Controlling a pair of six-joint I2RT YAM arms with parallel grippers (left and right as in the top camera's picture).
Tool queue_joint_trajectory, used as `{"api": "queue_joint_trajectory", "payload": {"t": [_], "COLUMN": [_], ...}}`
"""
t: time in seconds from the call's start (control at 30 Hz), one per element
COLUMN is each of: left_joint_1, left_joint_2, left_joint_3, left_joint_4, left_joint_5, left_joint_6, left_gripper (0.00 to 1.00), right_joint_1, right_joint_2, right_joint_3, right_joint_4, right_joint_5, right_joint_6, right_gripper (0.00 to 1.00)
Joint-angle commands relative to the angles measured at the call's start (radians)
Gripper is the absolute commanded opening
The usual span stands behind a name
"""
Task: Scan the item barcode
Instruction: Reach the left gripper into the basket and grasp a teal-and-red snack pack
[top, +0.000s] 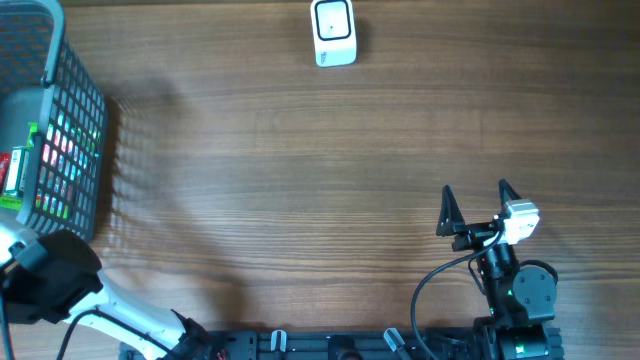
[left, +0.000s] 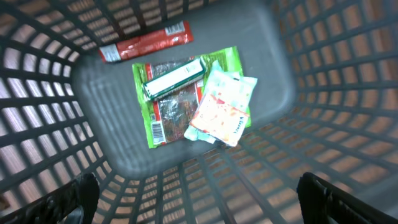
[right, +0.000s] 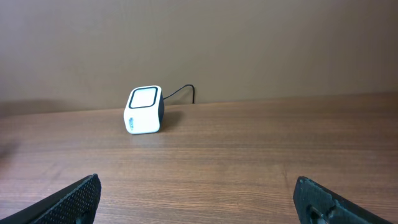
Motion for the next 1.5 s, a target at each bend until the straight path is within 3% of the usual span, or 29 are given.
{"api": "queue_joint_trajectory", "payload": {"t": [0.0,0.27,0.6,0.77,1.23,1.3,1.37,1.47], "left_joint_1": [0.005,-0.008,-0.059,-0.061,-0.089,-0.089,-0.088,-0.084], "left_joint_2": [0.013,0.014,0.014,0.019,0.145,0.157,0.155,0.14], "left_joint_3": [-0.118,-0.336,-0.69,-0.763,-0.775,-0.775,-0.774,-0.757], "left_joint_4": [0.081,0.311,0.741,0.809,0.805,0.805,0.81,0.811], "left_joint_5": [0.017,0.024,0.15,0.147,0.143,0.144,0.144,0.143], "left_joint_6": [0.058,0.082,0.197,0.198,0.198,0.198,0.198,0.198], "left_gripper": [1.0,1.0,1.0,1.0,1.0,0.93,0.67,0.59], "right_joint_1": [-0.003,-0.003,-0.003,-0.003,-0.003,-0.003,-0.003,-0.003], "right_joint_2": [-0.005,-0.005,-0.005,-0.005,-0.005,-0.005,-0.005,-0.005], "right_joint_3": [-0.001,-0.001,-0.001,-0.001,-0.001,-0.001,-0.001,-0.001], "right_joint_4": [0.003,0.003,0.003,0.003,0.003,0.003,0.003,0.003], "right_joint_5": [0.009,0.009,0.009,0.009,0.009,0.009,0.009,0.009], "right_joint_6": [-0.018,-0.018,-0.018,-0.018,-0.018,-0.018,-0.018,-0.018], "right_gripper": [1.0,1.0,1.0,1.0,1.0,1.0,1.0,1.0]}}
